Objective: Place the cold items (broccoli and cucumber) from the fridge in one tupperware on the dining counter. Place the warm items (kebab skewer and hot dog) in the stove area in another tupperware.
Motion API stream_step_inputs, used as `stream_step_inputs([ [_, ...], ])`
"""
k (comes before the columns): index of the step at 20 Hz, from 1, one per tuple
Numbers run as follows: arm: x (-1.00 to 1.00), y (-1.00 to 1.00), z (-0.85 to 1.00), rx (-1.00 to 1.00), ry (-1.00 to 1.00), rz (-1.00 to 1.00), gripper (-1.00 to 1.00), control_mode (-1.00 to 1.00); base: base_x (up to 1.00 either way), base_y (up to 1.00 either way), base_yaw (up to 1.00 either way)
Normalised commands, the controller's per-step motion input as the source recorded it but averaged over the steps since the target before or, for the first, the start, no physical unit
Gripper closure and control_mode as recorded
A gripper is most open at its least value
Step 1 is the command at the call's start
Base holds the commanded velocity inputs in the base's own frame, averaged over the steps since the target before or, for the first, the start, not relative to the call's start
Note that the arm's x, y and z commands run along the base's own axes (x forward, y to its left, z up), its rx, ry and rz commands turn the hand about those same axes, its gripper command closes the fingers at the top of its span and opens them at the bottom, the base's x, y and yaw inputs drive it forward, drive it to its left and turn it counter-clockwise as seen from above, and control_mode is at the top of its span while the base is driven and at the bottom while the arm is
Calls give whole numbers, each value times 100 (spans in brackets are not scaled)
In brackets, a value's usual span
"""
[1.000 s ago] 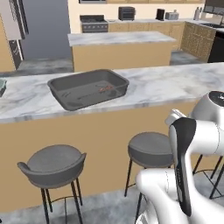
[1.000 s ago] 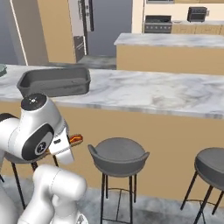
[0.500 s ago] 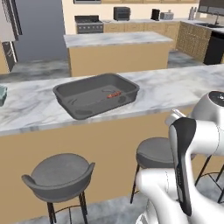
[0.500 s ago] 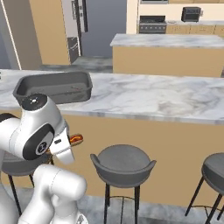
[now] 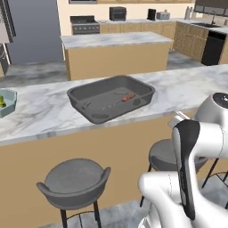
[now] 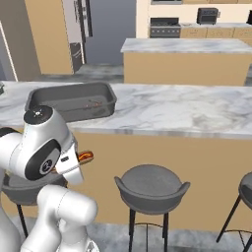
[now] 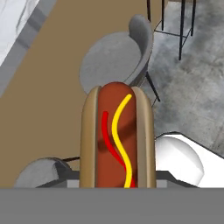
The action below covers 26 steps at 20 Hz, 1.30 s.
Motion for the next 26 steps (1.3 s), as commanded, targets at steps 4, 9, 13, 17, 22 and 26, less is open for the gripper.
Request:
stream_step_inputs([
  [4,30,18,23,-4,0,-9,100,-100,9,8,-3],
  [9,31,35,61,-5,-9,-12,100,-100,0,0,0],
  [13,14,22,95,0,-30,-7,100,-100,0,0,0],
  [17,2,-2,100,3,-16,3,100,-100,0,0,0],
  [22,41,-11,71,19,-11,5,100,-100,0,0,0],
  [26,97,19,24,11,-4,9,100,-100,0,0,0],
])
